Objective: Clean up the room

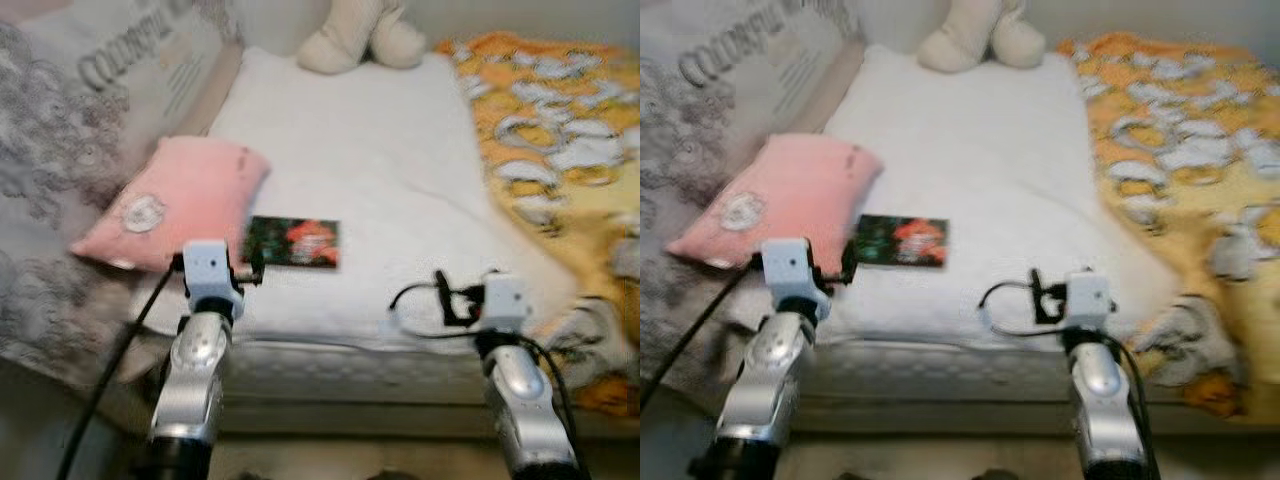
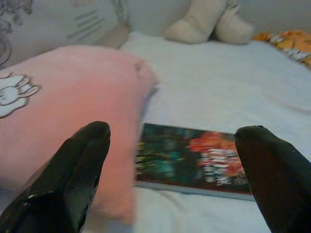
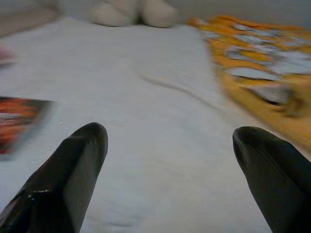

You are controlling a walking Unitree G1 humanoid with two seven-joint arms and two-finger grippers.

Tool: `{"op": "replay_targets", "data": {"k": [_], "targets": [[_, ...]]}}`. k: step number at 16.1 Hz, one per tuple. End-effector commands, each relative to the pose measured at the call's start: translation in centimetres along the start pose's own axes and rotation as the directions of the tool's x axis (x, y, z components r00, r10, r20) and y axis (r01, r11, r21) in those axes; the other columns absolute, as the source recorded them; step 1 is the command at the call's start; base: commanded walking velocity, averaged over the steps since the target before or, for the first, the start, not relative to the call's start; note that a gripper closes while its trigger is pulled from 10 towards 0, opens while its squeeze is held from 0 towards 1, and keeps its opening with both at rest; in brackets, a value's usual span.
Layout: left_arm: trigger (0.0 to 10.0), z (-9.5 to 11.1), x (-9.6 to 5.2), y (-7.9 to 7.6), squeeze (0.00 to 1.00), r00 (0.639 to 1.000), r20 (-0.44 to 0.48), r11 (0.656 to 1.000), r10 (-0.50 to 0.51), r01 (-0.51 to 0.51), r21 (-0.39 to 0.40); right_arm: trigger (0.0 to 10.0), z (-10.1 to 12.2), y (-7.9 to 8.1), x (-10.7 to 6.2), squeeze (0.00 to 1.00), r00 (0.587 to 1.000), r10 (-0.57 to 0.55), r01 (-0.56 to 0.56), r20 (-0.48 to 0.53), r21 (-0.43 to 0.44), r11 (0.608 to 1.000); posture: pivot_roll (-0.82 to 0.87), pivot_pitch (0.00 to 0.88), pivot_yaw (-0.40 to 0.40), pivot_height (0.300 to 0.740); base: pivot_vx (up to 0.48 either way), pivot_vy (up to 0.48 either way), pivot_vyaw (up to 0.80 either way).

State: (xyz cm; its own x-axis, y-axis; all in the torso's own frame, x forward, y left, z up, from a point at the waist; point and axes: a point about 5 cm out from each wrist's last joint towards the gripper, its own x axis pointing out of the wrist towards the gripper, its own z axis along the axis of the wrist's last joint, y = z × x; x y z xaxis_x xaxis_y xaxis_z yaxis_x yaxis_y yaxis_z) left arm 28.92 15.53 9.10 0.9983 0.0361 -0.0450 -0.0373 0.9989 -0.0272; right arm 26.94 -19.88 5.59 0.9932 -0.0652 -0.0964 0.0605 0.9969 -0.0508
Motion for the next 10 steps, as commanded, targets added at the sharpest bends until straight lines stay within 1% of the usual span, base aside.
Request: {"op": "replay_targets", "data": {"k": [1,2,3,5,6,8,9,10], "targets": [[10.0,-0.3,0.0,0.9,0.00,0.999,-0.009,0.999,0.032,-0.032,0.026,10.0,0.4,0.3,0.2,1.00,1.000,0.005,-0.006,0.025,0.026,1.000,-0.10,0.000,0.029,0.723,0.000,-0.469,0.00],[10.0,-0.3,0.0,1.1,0.00,0.999,-0.006,0.998,0.042,-0.041,0.043,10.0,0.9,0.5,0.2,1.00,0.998,0.024,-0.026,0.059,0.025,0.999,-0.10,0.000,0.028,0.723,0.000,-0.472,0.00],[10.0,-0.3,0.0,1.2,1.00,0.999,-0.003,0.997,0.042,-0.041,0.061,10.0,1.1,0.7,0.2,1.00,0.997,0.035,-0.037,0.064,0.016,0.999,-0.10,0.000,0.029,0.723,0.000,-0.461,0.00],[10.0,-0.2,0.1,1.0,1.00,0.999,0.009,0.997,0.030,-0.031,0.075,10.0,1.1,0.7,0.3,1.00,0.998,0.028,-0.027,0.065,-0.006,1.000,-0.11,0.000,0.032,0.723,0.000,-0.450,0.00],[10.0,-0.1,0.2,1.0,1.00,1.000,0.011,0.996,0.021,-0.022,0.081,10.0,1.1,0.8,0.4,1.00,0.997,0.044,-0.044,0.065,0.003,0.999,-0.11,0.000,0.036,0.723,0.000,-0.450,0.00],[10.0,-0.1,0.4,0.9,1.00,1.000,0.008,0.996,0.011,-0.012,0.086,10.0,1.2,1.1,0.3,1.00,0.995,0.068,-0.067,0.076,-0.017,0.998,-0.12,0.000,0.039,0.723,0.000,-0.446,0.00],[10.0,-0.3,0.6,0.8,1.00,1.000,-0.005,0.996,0.000,0.000,0.090,10.0,1.2,1.2,0.4,0.00,0.995,0.071,-0.070,0.077,-0.017,0.997,-0.12,0.000,0.042,0.723,0.000,-0.431,0.00],[10.0,-0.5,0.8,0.7,0.09,1.000,-0.022,0.996,-0.009,0.011,0.089,10.0,1.0,1.4,0.5,0.00,0.996,0.080,-0.077,0.047,-0.062,0.995,-0.12,0.000,0.044,0.723,0.000,-0.337,0.00]]}}
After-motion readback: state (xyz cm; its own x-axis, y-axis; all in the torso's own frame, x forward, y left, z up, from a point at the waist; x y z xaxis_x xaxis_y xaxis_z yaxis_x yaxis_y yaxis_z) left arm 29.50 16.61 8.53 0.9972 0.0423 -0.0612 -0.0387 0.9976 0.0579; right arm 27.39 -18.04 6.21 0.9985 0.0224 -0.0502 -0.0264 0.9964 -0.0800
